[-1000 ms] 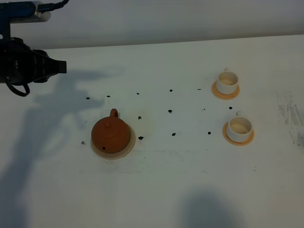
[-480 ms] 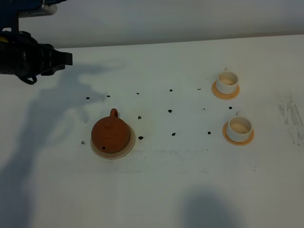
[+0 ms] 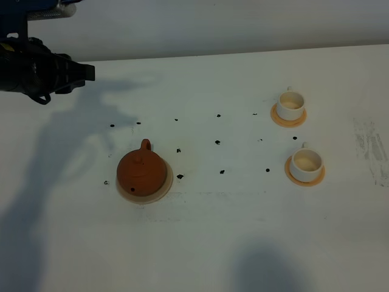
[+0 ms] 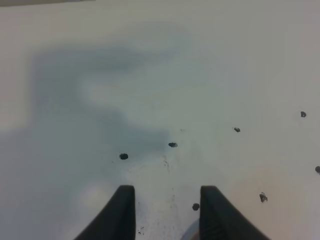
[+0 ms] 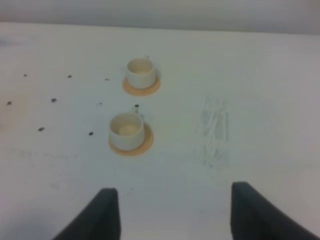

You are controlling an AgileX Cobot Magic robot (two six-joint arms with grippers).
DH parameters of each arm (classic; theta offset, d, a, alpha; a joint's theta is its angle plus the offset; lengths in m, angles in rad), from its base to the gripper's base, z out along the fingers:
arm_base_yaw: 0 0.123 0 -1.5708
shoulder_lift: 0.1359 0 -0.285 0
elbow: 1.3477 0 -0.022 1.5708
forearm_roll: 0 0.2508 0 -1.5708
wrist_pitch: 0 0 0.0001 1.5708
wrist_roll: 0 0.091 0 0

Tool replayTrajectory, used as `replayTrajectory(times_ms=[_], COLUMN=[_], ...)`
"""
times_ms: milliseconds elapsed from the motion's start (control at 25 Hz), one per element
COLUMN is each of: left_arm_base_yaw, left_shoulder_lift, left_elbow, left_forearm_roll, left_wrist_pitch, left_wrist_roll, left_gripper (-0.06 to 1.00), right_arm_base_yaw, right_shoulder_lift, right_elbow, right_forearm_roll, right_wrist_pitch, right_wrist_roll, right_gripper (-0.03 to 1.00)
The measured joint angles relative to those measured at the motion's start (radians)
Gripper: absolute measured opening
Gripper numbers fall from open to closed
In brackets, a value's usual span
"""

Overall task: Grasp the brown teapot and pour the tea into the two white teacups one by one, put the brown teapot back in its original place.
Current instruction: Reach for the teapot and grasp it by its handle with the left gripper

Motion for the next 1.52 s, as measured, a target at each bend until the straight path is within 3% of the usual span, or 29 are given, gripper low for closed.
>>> replayTrajectory(times_ms=[240, 800, 1280, 1520], left_arm_base_yaw=[-0.009, -0.047, -0.096, -0.100], left_shoulder_lift=[0.056, 0.219, 0.271, 0.271], left_elbow=[-0.092, -0.280, -0.329, -0.330], left_forearm_roll=[-0.001, -0.023, -0.023, -0.023], left_wrist_pitch=[0.058, 0.126, 0.136, 0.176], left_wrist_roll=[0.000, 0.029, 0.063, 0.065], left_gripper=[0.30, 0.30, 0.30, 0.30], right_arm_base_yaw=[0.000, -0.004, -0.225, -0.241], right_shoulder_lift=[-0.011, -0.011, -0.011, -0.011], right_elbow=[0.066, 0.068, 0.068, 0.068], right_forearm_roll=[-0.007, -0.007, -0.007, -0.007], right_wrist_pitch=[0.036, 0.041, 0.041, 0.041], right_wrist_roll=[0.000, 0.000, 0.000, 0.001], right_gripper=[0.48, 0.48, 0.48, 0.48])
